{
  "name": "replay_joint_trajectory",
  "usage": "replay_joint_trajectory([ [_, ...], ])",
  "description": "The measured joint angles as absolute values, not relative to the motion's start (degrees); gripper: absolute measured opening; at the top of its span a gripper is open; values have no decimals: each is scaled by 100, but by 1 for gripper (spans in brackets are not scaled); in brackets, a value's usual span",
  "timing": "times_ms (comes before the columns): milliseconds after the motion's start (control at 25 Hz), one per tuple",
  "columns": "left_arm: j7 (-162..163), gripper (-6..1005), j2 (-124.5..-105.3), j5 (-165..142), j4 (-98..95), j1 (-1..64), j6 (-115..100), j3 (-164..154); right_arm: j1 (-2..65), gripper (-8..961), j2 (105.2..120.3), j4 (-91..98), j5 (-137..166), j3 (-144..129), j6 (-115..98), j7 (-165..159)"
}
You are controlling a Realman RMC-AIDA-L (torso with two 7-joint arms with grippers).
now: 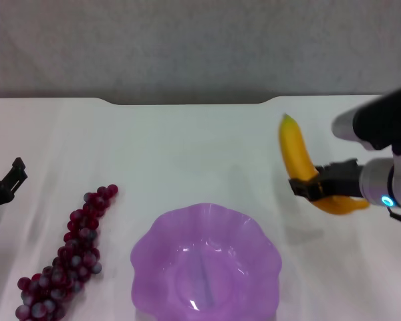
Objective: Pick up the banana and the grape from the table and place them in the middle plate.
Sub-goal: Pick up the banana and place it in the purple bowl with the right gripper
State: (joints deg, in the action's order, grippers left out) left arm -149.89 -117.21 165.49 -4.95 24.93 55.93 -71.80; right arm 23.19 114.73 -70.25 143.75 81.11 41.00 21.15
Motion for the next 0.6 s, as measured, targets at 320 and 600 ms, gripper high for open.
replay_joint_trajectory([
  [320, -15010, 834, -11719, 16549, -499, 2579, 5577, -7204, 2652, 521, 11484, -7630, 13368, 7592, 4442, 2998],
  [600, -14997, 834, -11731, 16520, -501, 2633, 5570, -7216, 3256, 520, 11519, -7197, 12859, 6263, 4042, 3200],
])
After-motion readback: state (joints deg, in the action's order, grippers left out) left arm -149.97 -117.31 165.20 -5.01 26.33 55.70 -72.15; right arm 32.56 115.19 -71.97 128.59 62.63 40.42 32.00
